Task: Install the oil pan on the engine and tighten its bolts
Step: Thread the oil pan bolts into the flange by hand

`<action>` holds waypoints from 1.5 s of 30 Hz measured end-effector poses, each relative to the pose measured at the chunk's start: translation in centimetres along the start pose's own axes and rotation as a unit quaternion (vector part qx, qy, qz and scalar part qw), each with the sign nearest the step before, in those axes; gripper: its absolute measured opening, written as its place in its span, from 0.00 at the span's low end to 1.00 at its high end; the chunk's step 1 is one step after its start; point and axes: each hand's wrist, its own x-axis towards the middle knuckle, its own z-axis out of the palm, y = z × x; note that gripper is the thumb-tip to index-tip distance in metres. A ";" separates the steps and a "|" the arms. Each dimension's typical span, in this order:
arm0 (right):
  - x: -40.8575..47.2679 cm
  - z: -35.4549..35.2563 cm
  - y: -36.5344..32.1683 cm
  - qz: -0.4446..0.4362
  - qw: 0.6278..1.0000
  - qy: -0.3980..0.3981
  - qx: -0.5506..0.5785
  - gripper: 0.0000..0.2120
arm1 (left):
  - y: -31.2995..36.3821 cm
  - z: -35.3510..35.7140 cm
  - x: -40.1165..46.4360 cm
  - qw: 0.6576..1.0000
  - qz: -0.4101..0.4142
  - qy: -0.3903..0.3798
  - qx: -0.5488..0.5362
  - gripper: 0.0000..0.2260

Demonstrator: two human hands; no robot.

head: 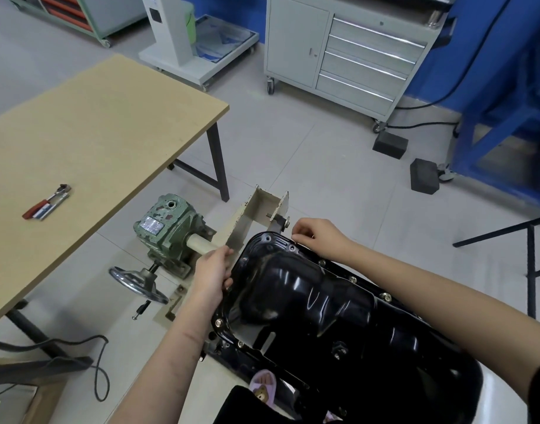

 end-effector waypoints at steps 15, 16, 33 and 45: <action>-0.1 0.1 0.9 -0.013 0.999 -0.020 -0.036 0.08 | -1.4 1.6 2.3 0.886 0.175 0.028 0.429 0.18; 0.0 0.1 0.9 -0.017 0.999 -0.021 -0.047 0.09 | -1.3 1.8 2.4 0.887 0.177 0.025 0.425 0.18; 1.0 0.3 -0.7 -0.194 0.884 -0.118 -0.409 0.11 | -0.9 1.9 3.3 0.891 0.171 -0.003 0.419 0.17; 1.6 -0.1 -2.0 -0.203 0.858 -0.158 -0.444 0.12 | -1.1 2.0 3.7 0.893 0.176 0.003 0.415 0.17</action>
